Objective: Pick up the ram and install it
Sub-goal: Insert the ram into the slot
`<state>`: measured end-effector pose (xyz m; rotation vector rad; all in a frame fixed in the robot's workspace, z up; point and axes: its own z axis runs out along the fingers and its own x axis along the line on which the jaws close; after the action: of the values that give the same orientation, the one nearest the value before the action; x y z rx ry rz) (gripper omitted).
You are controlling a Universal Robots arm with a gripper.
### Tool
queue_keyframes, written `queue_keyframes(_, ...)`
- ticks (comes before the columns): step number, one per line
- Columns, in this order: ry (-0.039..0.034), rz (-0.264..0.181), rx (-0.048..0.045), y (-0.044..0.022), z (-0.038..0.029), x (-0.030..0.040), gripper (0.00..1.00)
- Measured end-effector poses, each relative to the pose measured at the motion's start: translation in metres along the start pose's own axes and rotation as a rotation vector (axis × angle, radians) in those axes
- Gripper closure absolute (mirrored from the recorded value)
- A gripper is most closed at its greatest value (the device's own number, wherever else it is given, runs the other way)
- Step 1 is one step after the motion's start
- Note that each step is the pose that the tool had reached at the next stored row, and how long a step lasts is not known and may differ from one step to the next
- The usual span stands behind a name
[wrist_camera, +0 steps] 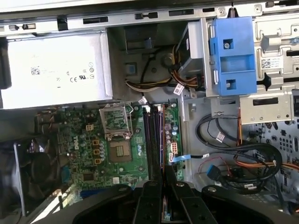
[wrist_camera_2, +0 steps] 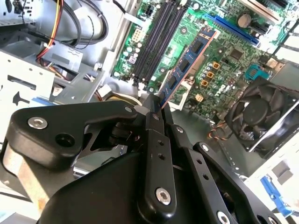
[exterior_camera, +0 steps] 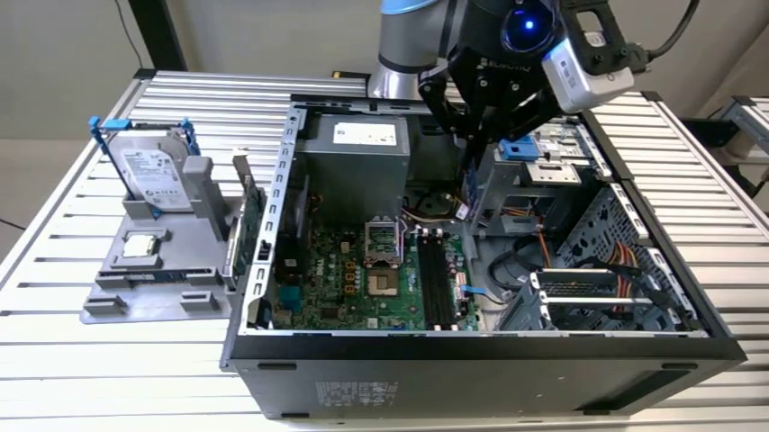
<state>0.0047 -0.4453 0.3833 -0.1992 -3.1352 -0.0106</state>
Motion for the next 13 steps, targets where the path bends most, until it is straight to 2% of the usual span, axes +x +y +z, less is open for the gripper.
queue_keyframes(13, -0.0005, 0.080, -0.0001, 0.0000, 0.0003, -0.0001, 1.00)
